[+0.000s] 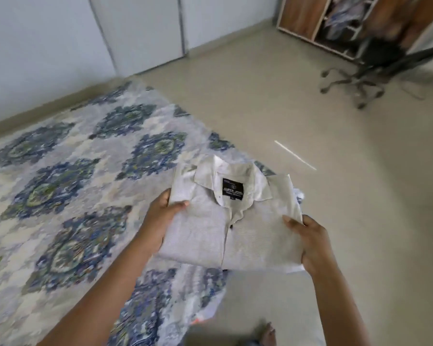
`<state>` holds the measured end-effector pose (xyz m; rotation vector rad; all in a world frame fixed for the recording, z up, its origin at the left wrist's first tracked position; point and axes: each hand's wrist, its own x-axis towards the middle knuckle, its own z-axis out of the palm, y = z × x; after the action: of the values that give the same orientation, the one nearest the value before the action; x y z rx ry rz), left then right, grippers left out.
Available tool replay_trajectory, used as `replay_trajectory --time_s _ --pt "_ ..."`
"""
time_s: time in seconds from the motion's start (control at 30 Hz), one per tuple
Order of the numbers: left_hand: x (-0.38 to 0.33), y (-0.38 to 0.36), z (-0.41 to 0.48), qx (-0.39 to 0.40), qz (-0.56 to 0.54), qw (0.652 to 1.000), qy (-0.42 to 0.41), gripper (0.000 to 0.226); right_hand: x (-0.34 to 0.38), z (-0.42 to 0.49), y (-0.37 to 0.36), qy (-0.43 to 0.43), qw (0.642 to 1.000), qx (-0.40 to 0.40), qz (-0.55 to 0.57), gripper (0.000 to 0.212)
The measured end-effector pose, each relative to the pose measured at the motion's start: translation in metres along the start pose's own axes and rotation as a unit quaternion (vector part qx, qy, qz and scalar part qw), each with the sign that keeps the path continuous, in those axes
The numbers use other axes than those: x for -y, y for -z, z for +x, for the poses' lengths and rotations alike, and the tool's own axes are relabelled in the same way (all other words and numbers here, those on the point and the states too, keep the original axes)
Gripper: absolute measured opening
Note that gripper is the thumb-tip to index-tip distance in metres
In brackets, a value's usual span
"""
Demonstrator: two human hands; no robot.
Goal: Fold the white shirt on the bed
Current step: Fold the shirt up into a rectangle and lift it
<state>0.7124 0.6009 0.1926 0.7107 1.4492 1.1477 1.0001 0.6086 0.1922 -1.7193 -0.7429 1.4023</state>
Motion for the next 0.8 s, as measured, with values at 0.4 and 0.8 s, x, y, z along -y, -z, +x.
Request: replay_trajectory --time_s 0.4,0.8 --pt "-0.071 -0.293 0.062 0.105 0.02 0.994 -0.031 0.019 0.108 0.105 0.227 0.025 0.992 -0.072 0.098 0.013" --pt "-0.131 -0.448 0.221 0.143 0.035 0.989 -0.034 0.022 0.222 0.282 0.289 0.038 0.985 -0.113 0.123 0.015"
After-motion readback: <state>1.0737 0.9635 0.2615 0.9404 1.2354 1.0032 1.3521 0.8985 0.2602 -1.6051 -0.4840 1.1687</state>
